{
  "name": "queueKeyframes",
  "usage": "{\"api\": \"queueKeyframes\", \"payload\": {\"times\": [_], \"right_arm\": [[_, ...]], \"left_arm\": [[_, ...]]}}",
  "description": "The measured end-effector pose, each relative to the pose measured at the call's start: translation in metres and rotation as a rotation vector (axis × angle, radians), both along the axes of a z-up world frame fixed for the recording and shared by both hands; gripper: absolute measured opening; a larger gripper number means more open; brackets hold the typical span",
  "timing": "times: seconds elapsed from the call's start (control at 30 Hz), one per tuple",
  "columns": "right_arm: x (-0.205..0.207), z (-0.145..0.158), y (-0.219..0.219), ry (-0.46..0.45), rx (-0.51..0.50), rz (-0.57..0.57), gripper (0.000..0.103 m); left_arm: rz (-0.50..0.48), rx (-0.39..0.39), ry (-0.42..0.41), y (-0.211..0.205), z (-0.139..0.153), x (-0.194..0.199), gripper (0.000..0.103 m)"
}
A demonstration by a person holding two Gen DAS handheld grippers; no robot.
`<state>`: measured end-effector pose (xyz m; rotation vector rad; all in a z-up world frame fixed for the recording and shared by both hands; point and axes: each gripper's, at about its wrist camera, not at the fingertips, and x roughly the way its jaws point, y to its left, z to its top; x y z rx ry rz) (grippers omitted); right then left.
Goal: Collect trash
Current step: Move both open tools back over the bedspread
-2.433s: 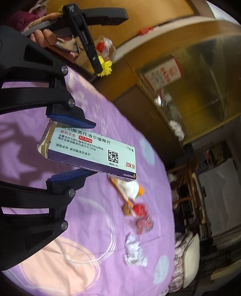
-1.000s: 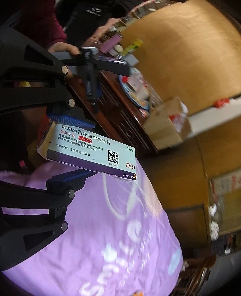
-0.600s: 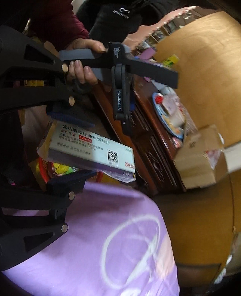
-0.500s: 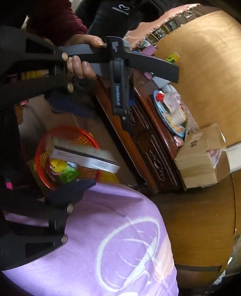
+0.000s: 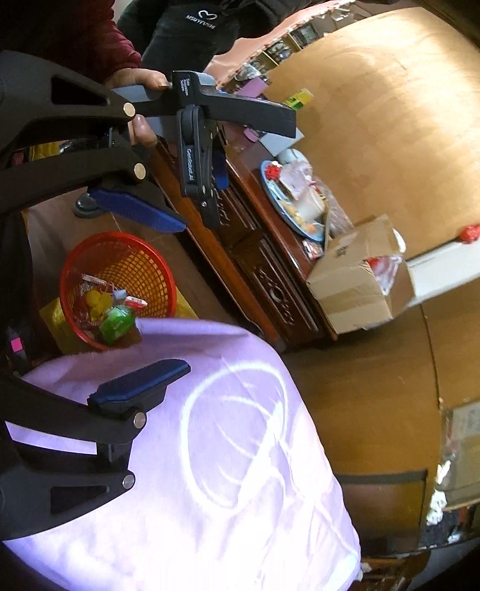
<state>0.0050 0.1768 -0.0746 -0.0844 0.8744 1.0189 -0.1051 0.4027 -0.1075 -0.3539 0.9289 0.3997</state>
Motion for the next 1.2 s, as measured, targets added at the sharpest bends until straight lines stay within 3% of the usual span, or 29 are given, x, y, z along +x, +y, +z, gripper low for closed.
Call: {"api": "queueKeyframes", "payload": {"times": [0.63,1.2], "right_arm": [[0.013,0.035,-0.106,-0.095,0.091,-0.213,0.070],[0.045,0.028,-0.254,-0.076,0.156,-0.555,0.074]], "left_arm": [[-0.177,0.074,-0.049,-0.092,0.041,0.029,0.094],[-0.397,0.065,-0.085,-0.212,0.056,0.102,0.096]]}}
